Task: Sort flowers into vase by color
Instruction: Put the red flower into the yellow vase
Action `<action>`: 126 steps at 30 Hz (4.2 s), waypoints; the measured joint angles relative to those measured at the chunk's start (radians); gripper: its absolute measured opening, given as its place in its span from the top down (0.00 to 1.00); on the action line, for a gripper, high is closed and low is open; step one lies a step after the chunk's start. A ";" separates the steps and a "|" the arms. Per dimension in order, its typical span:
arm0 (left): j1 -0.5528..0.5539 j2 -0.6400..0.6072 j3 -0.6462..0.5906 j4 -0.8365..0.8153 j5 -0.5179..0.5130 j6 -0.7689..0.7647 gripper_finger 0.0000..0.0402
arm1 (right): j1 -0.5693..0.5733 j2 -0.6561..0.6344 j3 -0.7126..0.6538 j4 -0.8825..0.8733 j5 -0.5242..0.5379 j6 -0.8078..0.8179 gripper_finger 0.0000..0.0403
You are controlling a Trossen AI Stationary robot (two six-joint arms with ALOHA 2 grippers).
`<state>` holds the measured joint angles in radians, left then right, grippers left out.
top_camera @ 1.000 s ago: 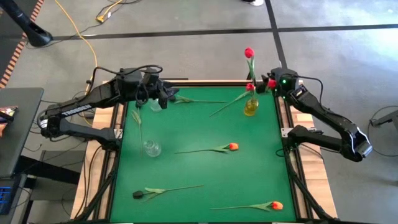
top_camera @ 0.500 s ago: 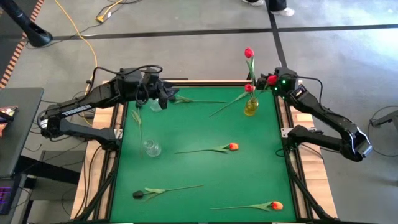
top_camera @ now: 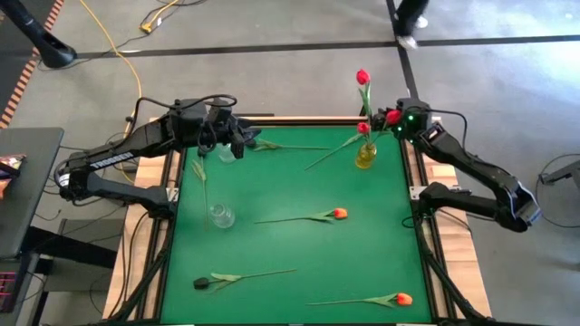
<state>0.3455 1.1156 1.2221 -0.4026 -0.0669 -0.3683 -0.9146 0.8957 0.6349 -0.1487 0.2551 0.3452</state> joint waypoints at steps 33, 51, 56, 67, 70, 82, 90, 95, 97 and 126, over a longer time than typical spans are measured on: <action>0.000 -0.001 -0.001 -0.010 0.003 -0.008 0.55 | 0.023 0.060 0.004 0.030 0.161 0.215 0.23; 0.000 -0.001 -0.001 -0.010 0.005 0.017 0.55 | 0.041 0.059 0.006 0.079 0.061 0.701 0.23; 0.000 -0.001 -0.001 -0.010 0.008 0.017 0.55 | 0.022 0.059 0.006 0.079 0.062 0.749 0.23; 0.000 -0.001 -0.001 -0.010 0.010 0.017 0.55 | 0.016 0.059 0.006 0.072 0.108 0.421 0.23; 0.000 -0.001 -0.001 -0.010 0.010 0.017 0.55 | 0.016 0.059 0.006 0.074 0.144 0.298 0.23; 0.000 -0.001 -0.001 -0.010 0.009 0.017 0.55 | 0.044 0.059 0.006 0.075 0.224 -0.052 0.23; 0.000 -0.001 -0.001 -0.009 0.008 0.016 0.55 | 0.113 0.059 0.006 0.079 0.440 -0.120 0.23; 0.000 -0.001 -0.001 -0.009 0.007 0.016 0.55 | 0.132 0.059 0.006 0.083 0.516 -0.039 0.23; 0.000 -0.001 -0.001 -0.009 0.006 0.016 0.55 | 0.141 0.059 0.006 0.083 0.530 0.010 0.23; 0.000 -0.001 -0.001 -0.010 0.016 0.016 0.55 | 0.021 0.059 0.006 0.102 -0.018 0.426 0.23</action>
<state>0.3456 1.1149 1.2213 -0.4129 -0.0511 -0.3519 -0.8940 0.9546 0.6411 -0.0470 0.2367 0.7714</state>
